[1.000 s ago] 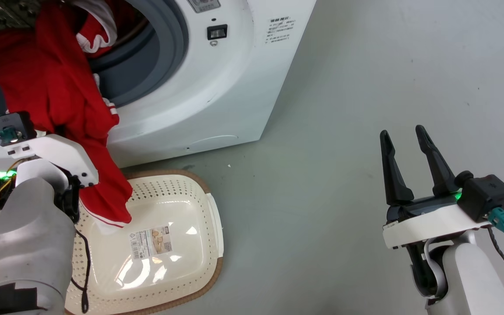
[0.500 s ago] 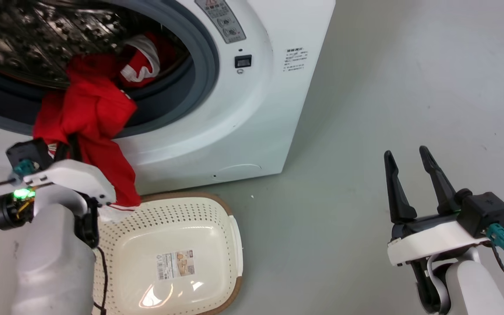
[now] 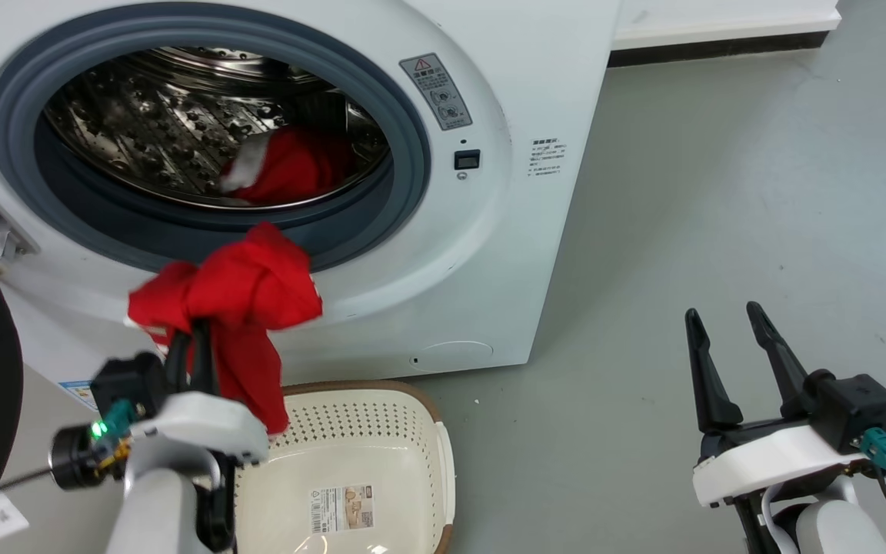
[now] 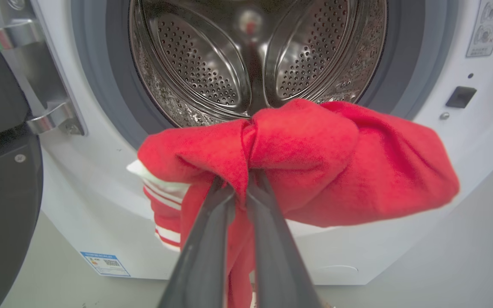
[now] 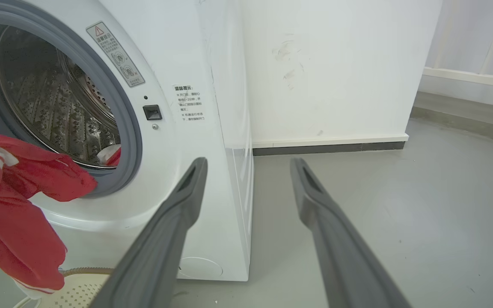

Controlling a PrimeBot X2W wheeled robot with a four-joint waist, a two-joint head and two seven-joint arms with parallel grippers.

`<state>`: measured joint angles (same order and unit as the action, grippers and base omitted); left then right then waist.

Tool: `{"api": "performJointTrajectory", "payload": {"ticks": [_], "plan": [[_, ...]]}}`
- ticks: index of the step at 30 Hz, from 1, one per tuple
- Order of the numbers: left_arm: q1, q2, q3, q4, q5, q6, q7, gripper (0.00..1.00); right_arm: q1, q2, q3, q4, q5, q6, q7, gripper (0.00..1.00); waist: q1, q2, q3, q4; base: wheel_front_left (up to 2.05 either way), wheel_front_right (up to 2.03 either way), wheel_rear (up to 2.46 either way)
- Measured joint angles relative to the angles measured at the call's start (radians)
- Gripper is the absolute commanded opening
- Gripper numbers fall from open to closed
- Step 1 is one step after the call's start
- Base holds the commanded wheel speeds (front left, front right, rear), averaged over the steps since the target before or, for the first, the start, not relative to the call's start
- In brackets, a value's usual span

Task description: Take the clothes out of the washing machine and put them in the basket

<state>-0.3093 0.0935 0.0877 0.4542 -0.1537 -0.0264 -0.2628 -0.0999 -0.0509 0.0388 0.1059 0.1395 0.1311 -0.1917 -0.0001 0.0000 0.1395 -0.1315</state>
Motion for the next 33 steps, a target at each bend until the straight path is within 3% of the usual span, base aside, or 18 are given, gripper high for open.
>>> {"api": "performJointTrajectory", "payload": {"ticks": [7, 16, 33], "plan": [[0.140, -0.030, -0.047, -0.038, -0.027, 0.010, 0.000, 0.00, 0.017, 0.000, -0.010, -0.033, -0.007, 0.000, 0.014, 1.00, 0.0000, 0.0000, 0.007, 0.022, 0.00, 0.00, 0.00], [0.179, -0.041, -0.098, 0.079, -0.086, 0.038, 0.006, 0.00, -0.016, 0.000, -0.001, -0.072, -0.008, 0.000, 0.020, 1.00, 0.0000, 0.0000, 0.099, 0.021, 0.00, 0.00, 0.00], [-0.126, -0.022, -0.087, 0.402, -0.105, 0.093, 0.000, 0.00, -0.179, -0.005, 0.019, -0.074, 0.019, 0.000, -0.032, 1.00, 0.0002, 0.0000, 0.448, -0.037, 0.00, 0.00, 0.00]]}}
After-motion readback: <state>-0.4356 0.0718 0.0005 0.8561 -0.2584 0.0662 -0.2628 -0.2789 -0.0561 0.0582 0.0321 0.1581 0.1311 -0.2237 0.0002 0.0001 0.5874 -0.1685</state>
